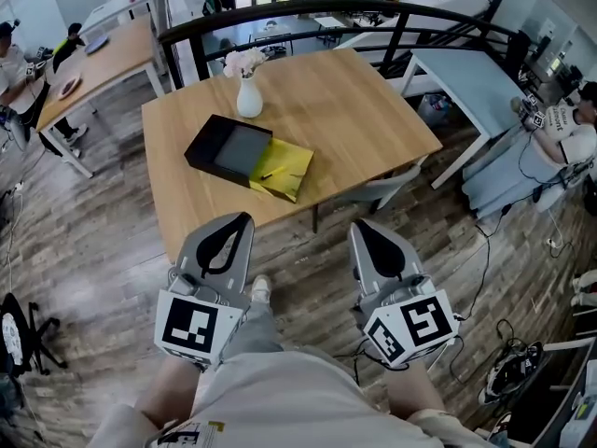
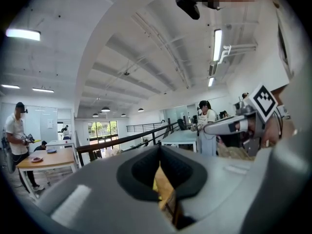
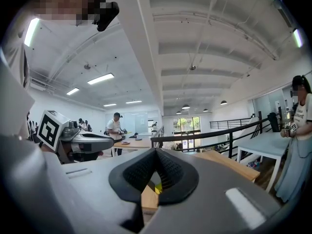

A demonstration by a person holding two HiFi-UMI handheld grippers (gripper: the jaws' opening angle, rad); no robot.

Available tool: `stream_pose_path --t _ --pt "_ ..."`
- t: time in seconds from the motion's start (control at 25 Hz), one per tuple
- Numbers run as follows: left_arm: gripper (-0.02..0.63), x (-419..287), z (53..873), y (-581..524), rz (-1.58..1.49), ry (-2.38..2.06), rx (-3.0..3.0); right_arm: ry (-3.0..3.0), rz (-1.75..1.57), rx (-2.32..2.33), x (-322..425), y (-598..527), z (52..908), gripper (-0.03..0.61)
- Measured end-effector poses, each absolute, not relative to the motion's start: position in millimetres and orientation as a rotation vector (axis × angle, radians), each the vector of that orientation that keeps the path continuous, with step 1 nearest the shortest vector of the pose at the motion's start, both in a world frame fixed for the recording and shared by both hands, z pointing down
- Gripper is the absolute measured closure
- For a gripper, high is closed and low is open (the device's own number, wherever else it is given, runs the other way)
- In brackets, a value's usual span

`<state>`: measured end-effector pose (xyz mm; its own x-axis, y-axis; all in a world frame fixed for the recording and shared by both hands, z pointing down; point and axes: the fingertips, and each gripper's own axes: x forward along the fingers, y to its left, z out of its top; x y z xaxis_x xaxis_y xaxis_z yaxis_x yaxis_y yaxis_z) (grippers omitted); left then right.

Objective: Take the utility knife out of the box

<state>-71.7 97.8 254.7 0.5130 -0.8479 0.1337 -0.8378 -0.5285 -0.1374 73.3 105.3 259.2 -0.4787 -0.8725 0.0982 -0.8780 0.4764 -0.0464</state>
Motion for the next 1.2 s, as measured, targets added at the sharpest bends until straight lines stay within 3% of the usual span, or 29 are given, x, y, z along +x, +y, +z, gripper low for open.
stream_pose_path --t 1.2 --pt "0.612 -127 254 -141 -0.280 1.221 -2.864 -2.476 0.177 1.744 0 -121 252 0.578"
